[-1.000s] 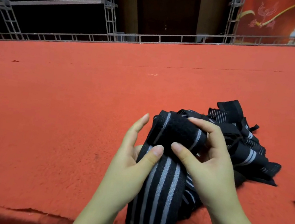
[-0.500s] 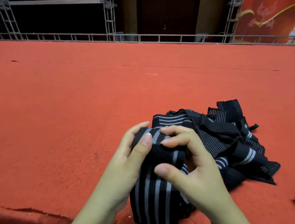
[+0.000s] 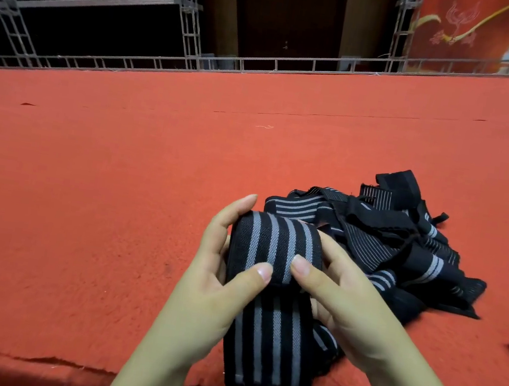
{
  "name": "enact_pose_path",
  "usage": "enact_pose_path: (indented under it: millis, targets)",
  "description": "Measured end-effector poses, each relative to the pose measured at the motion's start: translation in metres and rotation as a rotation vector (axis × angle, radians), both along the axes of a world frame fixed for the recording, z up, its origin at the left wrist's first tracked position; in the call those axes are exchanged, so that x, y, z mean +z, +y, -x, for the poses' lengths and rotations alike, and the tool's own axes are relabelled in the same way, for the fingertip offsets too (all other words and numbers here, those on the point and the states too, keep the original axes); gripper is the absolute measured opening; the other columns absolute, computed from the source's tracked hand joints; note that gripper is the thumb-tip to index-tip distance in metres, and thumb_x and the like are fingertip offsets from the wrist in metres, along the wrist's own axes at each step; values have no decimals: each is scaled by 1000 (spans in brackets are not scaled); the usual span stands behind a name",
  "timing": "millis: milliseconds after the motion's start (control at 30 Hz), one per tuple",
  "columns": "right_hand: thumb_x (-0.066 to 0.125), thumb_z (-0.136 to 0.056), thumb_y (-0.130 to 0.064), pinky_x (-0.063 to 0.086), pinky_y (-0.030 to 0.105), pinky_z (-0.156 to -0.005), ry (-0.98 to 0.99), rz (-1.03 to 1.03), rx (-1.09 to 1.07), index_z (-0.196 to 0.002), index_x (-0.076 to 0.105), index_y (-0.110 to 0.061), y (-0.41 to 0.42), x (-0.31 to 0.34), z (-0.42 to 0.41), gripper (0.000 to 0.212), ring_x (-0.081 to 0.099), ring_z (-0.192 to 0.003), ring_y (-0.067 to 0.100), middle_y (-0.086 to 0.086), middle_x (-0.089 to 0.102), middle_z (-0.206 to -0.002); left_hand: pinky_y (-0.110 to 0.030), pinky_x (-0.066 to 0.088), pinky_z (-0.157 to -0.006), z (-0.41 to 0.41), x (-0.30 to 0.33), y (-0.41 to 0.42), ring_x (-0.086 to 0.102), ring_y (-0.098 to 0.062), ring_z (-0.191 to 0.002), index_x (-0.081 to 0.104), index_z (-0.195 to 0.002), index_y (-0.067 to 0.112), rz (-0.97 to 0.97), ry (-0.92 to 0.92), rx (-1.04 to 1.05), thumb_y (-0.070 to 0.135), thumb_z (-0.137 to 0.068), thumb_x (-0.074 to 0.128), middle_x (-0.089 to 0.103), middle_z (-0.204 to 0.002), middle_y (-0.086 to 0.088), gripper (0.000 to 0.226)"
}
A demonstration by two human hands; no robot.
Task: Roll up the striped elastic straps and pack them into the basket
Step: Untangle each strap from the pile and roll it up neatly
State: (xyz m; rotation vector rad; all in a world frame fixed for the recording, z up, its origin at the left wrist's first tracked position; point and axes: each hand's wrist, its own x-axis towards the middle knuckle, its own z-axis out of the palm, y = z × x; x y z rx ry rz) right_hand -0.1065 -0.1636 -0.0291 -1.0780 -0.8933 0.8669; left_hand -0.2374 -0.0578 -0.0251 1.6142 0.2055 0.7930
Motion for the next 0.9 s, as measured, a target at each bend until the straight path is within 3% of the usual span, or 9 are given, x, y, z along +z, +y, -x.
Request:
enact_pose_path:
  millis: [167, 267, 333, 400, 467, 533, 600, 700, 900]
  targets:
    - [78, -65, -28, 53, 29, -89, -2, -54, -104, -128, 52, -22, 3, 0, 0, 69, 66, -109, 19, 3, 68, -118, -20, 52, -80, 3, 2, 2, 67, -11, -101, 50, -125, 59, -59, 43, -37, 3, -76, 59, 68, -110, 9, 75]
    - [80, -62, -18, 54, 24, -83, -19, -102, -177, -123, 56, -21, 2, 1, 0, 66, 68, -102, 15, -1, 70, -112, -15, 51, -79, 1, 3, 2, 68, -6, -98, 37, -135, 59, -33, 83, -66, 1, -75, 57, 70, -107, 13, 86]
    - [80, -61, -16, 54, 23, -81, -9, -127, -181, -120, 58, -23, 0, 2, -1, 63, 68, -101, 16, -1, 70, -110, -12, 50, -81, 0, 2, 2, 66, -2, -104, 24, -140, 55, 3, 101, -92, 5, -76, 60, 68, -112, 20, 89]
    - [81, -60, -18, 53, 23, -81, -15, -157, -168, -118, 59, -25, -2, 3, -3, 62, 68, -100, 16, -1, 69, -109, -16, 50, -88, 0, 2, 3, 63, -3, -113, 20, -145, 49, 59, 103, -113, 21, -76, 73, 66, -120, 22, 92]
    - [81, -58, -19, 53, 24, -81, -36, -180, -163, -115, 61, -29, -3, 5, -5, 61, 67, -100, 16, -1, 68, -109, -29, 50, -97, -1, 0, 5, 60, -10, -120, 32, -145, 40, 88, 99, -128, 48, -68, 83, 65, -126, 12, 92]
    - [81, -59, -19, 53, 26, -83, -59, -185, -151, -113, 62, -33, -4, 7, -5, 59, 67, -99, 17, -2, 68, -108, -41, 47, -101, -2, -2, 5, 60, -19, -121, 53, -132, 29, 72, 87, -105, 62, -66, 79, 66, -126, 1, 78]
    - [80, -60, -19, 53, 26, -83, -75, -177, -131, -113, 61, -36, -5, 8, -5, 59, 67, -100, 17, -4, 68, -109, -39, 47, -99, -3, -2, 5, 61, -22, -118, 64, -120, 27, 59, 50, -65, 59, -70, 77, 68, -122, -4, 61]
    - [80, -61, -25, 53, 26, -82, -106, -127, -102, -114, 59, -39, -7, 10, -4, 59, 66, -104, 18, -2, 68, -112, -32, 50, -92, -3, 0, 5, 63, -24, -114, 68, -116, 23, 62, -3, -67, 37, -77, 74, 69, -118, -8, 42]
    - [81, -58, -28, 56, 35, -83, -151, -125, -155, -107, 64, -30, -10, 11, -4, 52, 68, -95, 24, 10, 70, -102, -29, 50, -93, -4, 0, 4, 63, -23, -116, 66, -121, 22, 28, 20, -108, 29, -80, 68, 68, -121, -7, 42]
